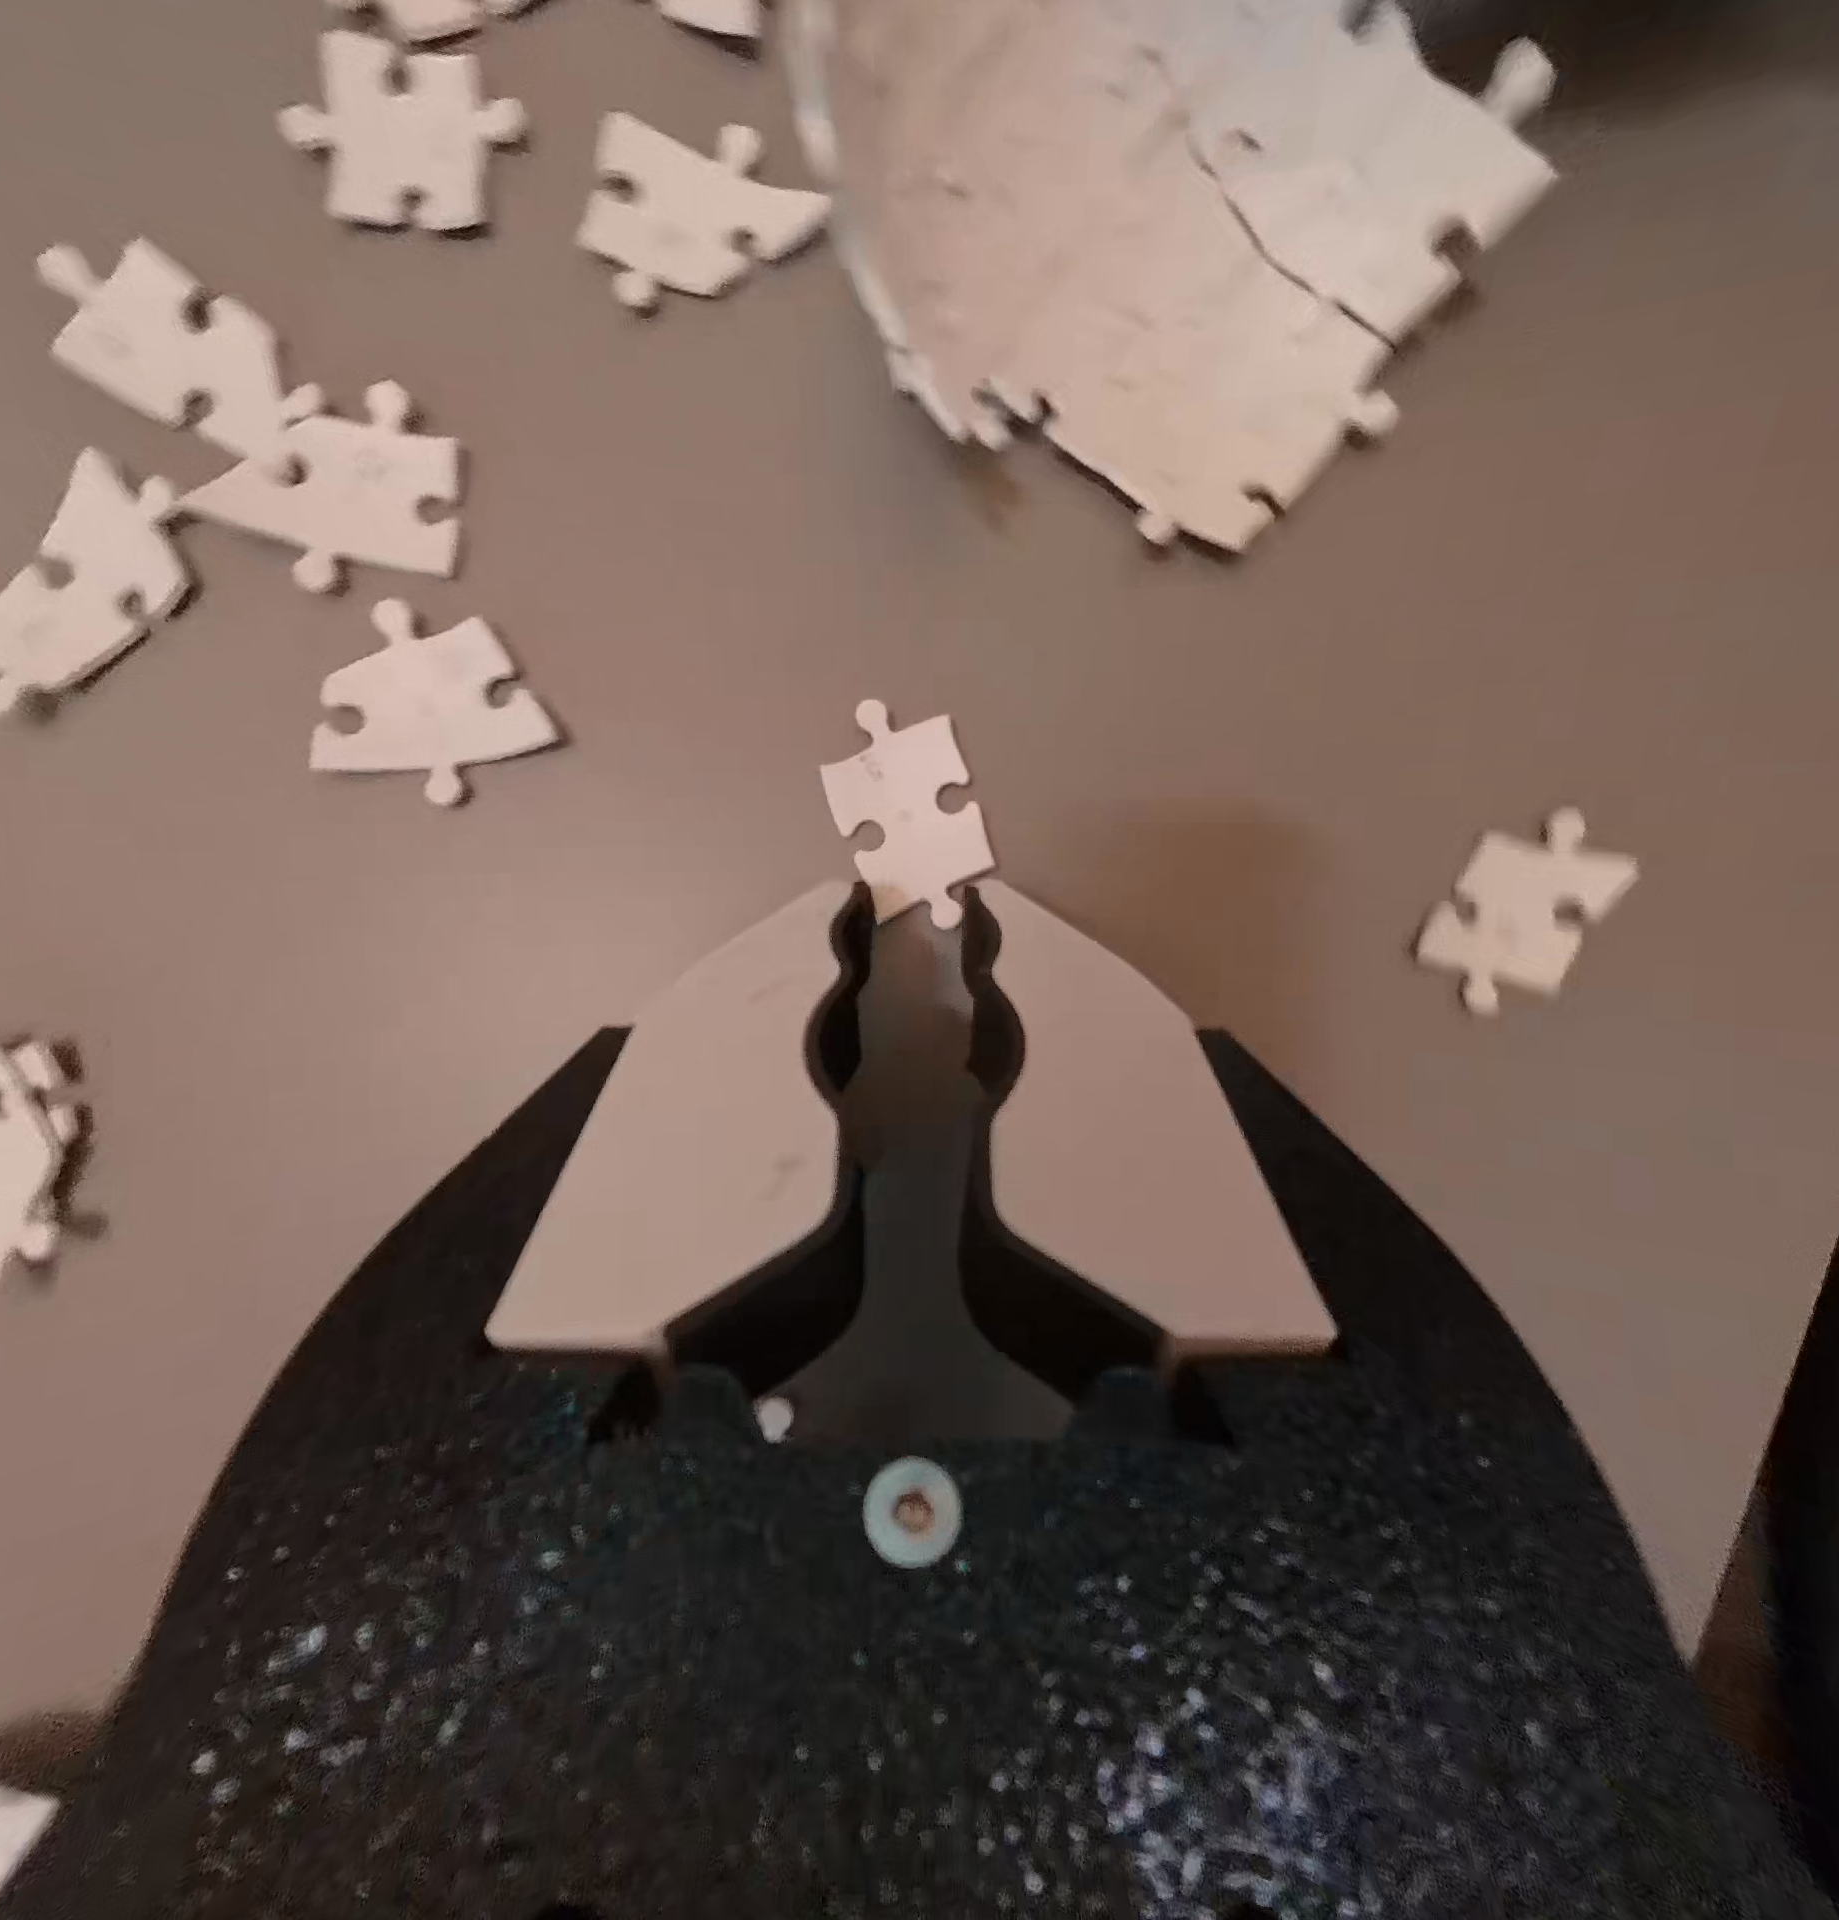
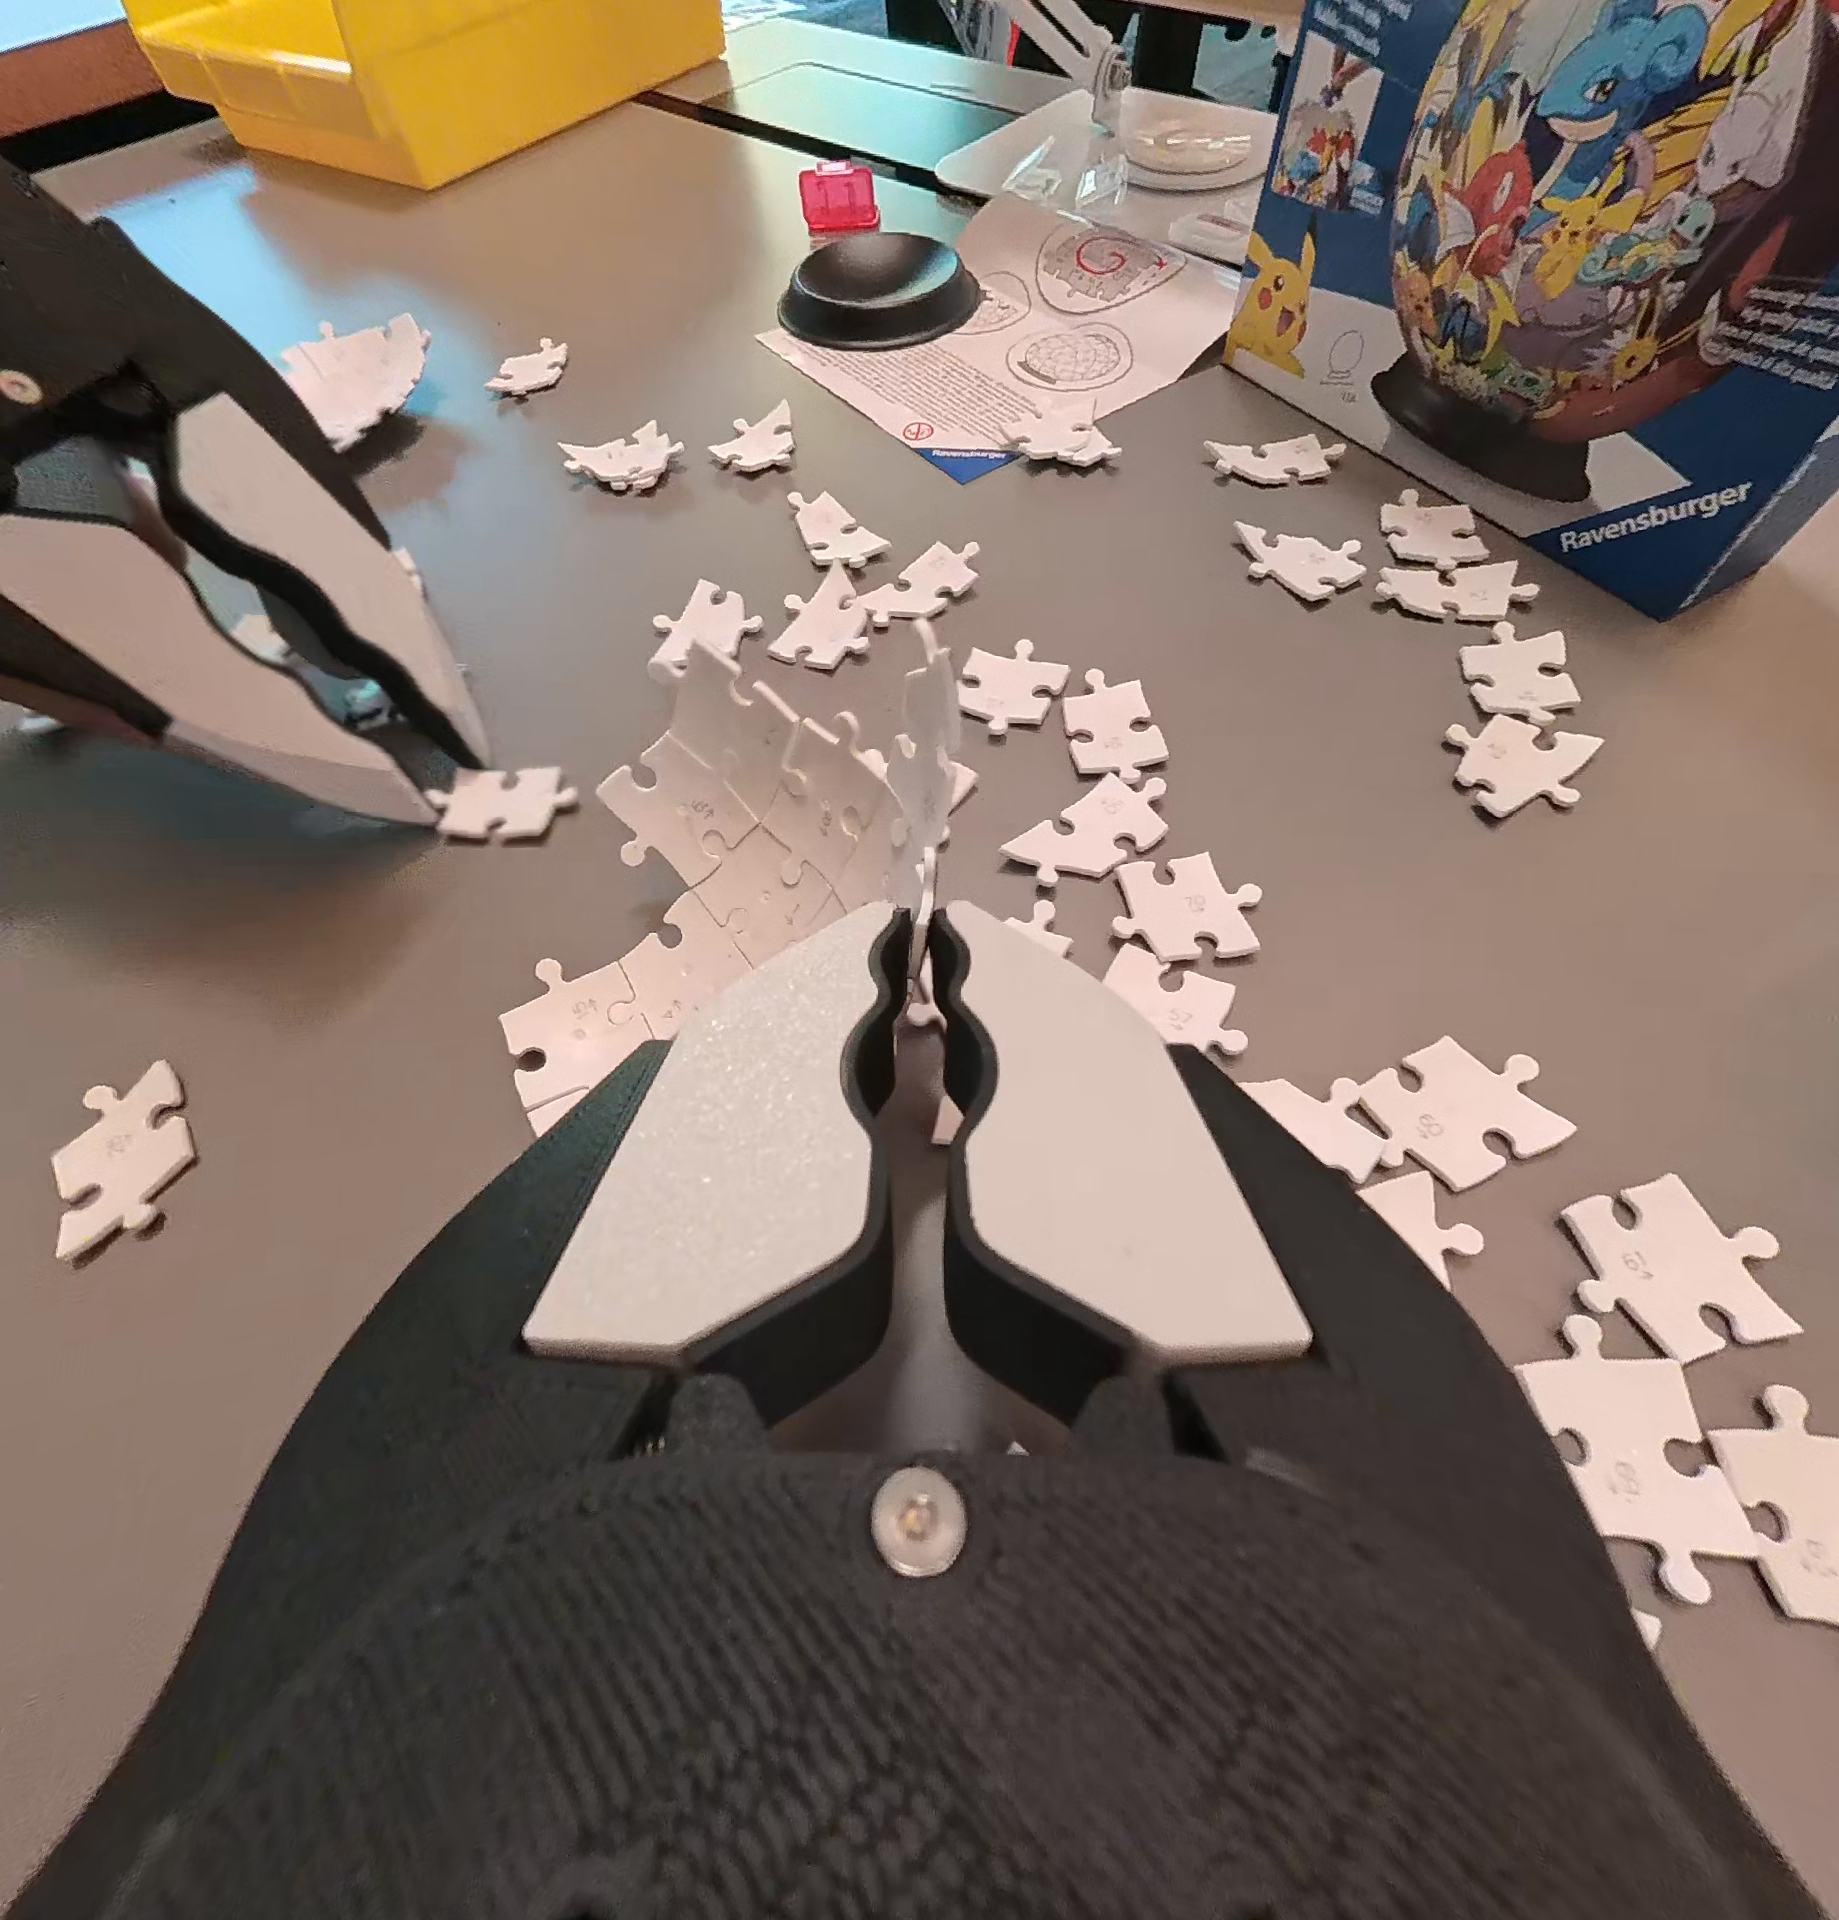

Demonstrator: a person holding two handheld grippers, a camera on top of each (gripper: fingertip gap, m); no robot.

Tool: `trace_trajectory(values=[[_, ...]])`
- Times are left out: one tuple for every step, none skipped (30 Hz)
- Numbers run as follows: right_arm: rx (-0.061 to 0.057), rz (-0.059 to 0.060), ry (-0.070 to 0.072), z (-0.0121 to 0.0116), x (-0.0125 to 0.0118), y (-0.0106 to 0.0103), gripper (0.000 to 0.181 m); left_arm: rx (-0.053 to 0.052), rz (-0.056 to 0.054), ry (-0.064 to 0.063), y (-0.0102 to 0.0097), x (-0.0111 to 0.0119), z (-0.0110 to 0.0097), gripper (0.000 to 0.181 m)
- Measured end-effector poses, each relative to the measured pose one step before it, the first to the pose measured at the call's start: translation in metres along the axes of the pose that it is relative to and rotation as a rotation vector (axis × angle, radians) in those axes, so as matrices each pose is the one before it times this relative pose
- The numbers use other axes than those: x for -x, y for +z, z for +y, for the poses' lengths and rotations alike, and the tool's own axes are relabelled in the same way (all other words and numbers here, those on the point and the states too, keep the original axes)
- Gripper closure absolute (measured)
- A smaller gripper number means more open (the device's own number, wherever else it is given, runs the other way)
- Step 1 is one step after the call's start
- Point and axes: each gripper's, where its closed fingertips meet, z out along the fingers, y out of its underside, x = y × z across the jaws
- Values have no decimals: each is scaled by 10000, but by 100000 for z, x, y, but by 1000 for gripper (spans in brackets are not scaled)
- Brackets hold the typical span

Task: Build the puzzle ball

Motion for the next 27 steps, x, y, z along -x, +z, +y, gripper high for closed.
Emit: trace_trajectory(values=[[33,-12,-45,-39,111,19,178,71,7,604,-192,-48,308,165],[53,-35,-66,-43,182,24,178,84,-94,417,-210,100,274,163],[63,-6,-94,-79,166,26,178,141,-146,192,-236,241,306,159],[56,50,-129,-144,139,6,178,180,-238,-13,-241,402,338,155],[70,68,-192,-178,148,-20,178,144,-340,-176,-207,535,302,153],[129,108,-273,-150,128,-19,178,33,-301,-229,-167,386,133,152],[209,161,-353,-94,73,-19,178,-117,-141,-151,-162,42,-80,152],[250,198,-404,-60,47,-26,177,-201,-57,-45,-183,-197,-204,150],[242,205,-413,-68,58,-61,177,-167,-94,3,-195,-238,-193,149],[237,190,-372,-81,61,-61,177,-89,-137,-1,-180,-218,-162,147],[243,157,-323,-84,72,-82,176,-55,-150,3,-158,-248,-190,146],[239,103,-285,-90,115,-45,176,-53,-166,35,-106,-233,-213,144],[253,7,-312,-110,193,2,176,-41,-158,85,-56,-211,-208,143],[246,-1,-308,-159,177,47,176,-26,-95,111,40,-219,-160,142],[233,18,-241,-202,90,87,176,31,15,64,124,-226,-58,143],[223,1,-131,-247,39,160,176,97,61,-55,207,-121,28,145],[205,-56,-21,-273,51,223,176,112,25,-177,234,77,65,147],[236,-114,-33,-273,98,273,177,100,18,-255,251,171,68,148],[317,-132,-94,-211,87,262,177,110,162,-239,263,4,89,149],[309,-68,-86,-261,11,236,177,133,293,-160,277,-168,101,149],[228,-79,-88,-342,55,242,177,80,234,-95,198,-111,-3,149],[152,-84,-84,-401,100,243,177,3,133,-35,116,2,-127,150],[151,-71,-66,-319,98,218,177,32,115,64,83,35,-59,154],[171,-59,-64,-200,63,185,177,-1,146,127,53,15,-38,157],[188,-76,-94,-103,61,174,177,-17,174,147,29,-20,-4,161],[179,-66,-93,-60,28,165,177,-23,205,151,-11,-65,59,164],[158,-30,-84,-39,-25,171,177,-13,163,130,-68,-4,135,165]])
